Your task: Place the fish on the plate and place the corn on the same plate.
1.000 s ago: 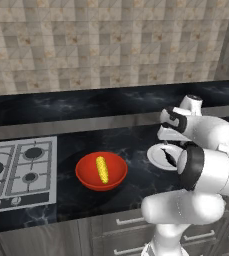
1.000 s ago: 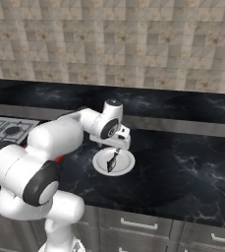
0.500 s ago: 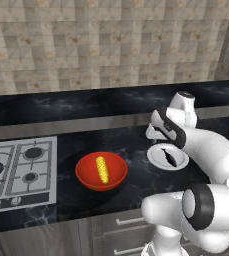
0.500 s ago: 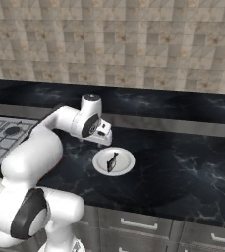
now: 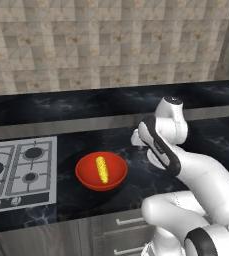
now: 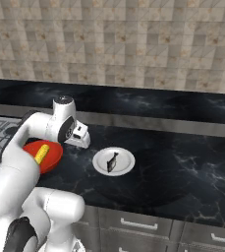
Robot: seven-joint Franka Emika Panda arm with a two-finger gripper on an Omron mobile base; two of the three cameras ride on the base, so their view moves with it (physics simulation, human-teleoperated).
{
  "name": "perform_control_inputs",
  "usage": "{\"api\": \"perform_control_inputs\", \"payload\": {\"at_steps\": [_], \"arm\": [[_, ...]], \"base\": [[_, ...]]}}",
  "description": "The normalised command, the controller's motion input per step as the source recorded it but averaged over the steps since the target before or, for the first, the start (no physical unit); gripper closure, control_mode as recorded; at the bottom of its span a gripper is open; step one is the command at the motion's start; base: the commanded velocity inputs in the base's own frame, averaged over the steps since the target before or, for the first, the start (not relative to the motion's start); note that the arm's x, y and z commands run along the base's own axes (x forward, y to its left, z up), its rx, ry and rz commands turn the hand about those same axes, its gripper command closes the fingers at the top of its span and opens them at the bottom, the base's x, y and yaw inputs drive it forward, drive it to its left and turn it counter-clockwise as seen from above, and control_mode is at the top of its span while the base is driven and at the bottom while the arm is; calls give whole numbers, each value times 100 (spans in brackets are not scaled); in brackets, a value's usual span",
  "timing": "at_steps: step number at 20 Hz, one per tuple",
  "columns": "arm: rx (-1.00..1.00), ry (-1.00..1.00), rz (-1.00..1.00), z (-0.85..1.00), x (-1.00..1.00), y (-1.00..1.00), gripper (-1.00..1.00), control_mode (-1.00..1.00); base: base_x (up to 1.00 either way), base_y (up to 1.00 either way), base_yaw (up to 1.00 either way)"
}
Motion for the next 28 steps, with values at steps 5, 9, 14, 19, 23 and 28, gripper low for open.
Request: {"api": "perform_control_inputs", "payload": {"at_steps": [5,9,14,19,23,28], "arm": [[0,0,0,0,-11,62,-100,-100],[0,0,0,0,-1,60,-100,-100],[0,0,0,0,0,59,-100,-100],[-4,0,0,-10,1,54,-100,-100],[-3,0,0,-19,4,46,-100,-100],[0,0,0,-13,24,20,-100,-100]], "base": [[0,0,0],[0,0,0],[0,0,0],[0,0,0],[0,0,0],[0,0,0]]}}
